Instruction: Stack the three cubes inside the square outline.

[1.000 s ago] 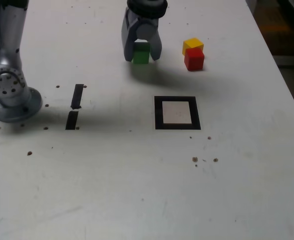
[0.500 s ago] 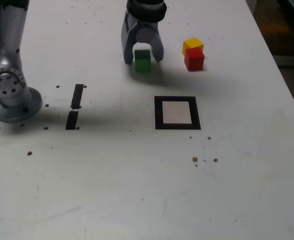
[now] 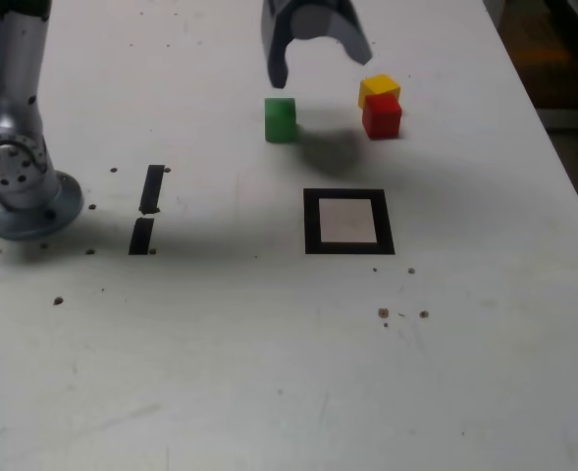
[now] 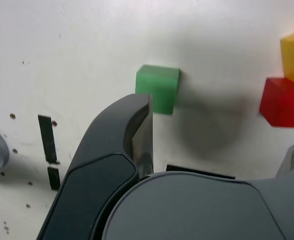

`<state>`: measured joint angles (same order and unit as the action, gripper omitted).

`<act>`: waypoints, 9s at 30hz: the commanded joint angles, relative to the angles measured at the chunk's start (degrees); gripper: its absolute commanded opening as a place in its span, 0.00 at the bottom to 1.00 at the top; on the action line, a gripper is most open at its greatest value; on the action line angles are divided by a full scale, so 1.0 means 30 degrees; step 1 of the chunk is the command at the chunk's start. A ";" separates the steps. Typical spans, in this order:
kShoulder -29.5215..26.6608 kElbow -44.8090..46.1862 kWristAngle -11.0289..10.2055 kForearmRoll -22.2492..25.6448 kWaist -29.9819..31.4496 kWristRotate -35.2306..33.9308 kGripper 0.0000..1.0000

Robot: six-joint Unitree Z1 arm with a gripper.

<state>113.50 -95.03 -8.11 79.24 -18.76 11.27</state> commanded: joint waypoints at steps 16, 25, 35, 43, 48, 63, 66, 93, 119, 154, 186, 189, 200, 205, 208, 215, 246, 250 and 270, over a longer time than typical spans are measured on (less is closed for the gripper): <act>0.4717 -0.5633 0.0380 0.1417 0.0189 -0.0211 0.94; 0.5717 -0.5640 0.0467 0.0286 0.0189 -0.0191 0.89; 0.6524 -0.5601 0.0332 0.0009 0.0189 -0.0109 0.78; 0.6579 -0.5540 0.0273 -0.0313 0.0217 -0.0006 0.63; 0.6667 -0.5406 0.0234 -0.0726 0.0219 0.0068 0.57; 0.5237 -0.5091 0.0174 -0.0735 0.0494 -0.0370 0.25; 0.4069 -0.4874 0.0042 -0.0251 0.0862 -0.0784 0.24; 0.1030 0.2159 0.2283 -0.3238 0.7719 -0.5790 0.24; 0.2221 0.2800 0.1693 -0.4227 0.7719 -0.5892 0.39; 0.2480 -0.5025 -0.0144 0.1728 0.1385 -0.1853 0.98; 0.7437 -0.7166 0.0259 0.0380 -0.1817 0.1839 0.81; 0.7589 -0.7174 0.0254 0.0314 -0.1899 0.1839 0.71; 0.7564 -0.7139 0.0720 0.0294 -0.1943 0.1749 0.36; 0.7415 -0.7197 0.0669 0.0313 -0.1898 0.1750 0.25; 0.7340 -0.7244 0.0704 0.0295 -0.1870 0.1857 0.24; 0.7002 -0.7266 0.0851 0.0507 -0.1793 0.2081 0.24; 0.1922 -0.2558 0.2263 0.2497 0.9154 -0.6071 0.23; 0.2074 -0.2075 0.2141 0.2073 0.9093 -0.6071 0.23; 0.2552 -0.1348 0.1663 0.0856 0.8262 -0.5788 0.24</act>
<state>121.01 -99.16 -3.04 81.86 6.27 -6.17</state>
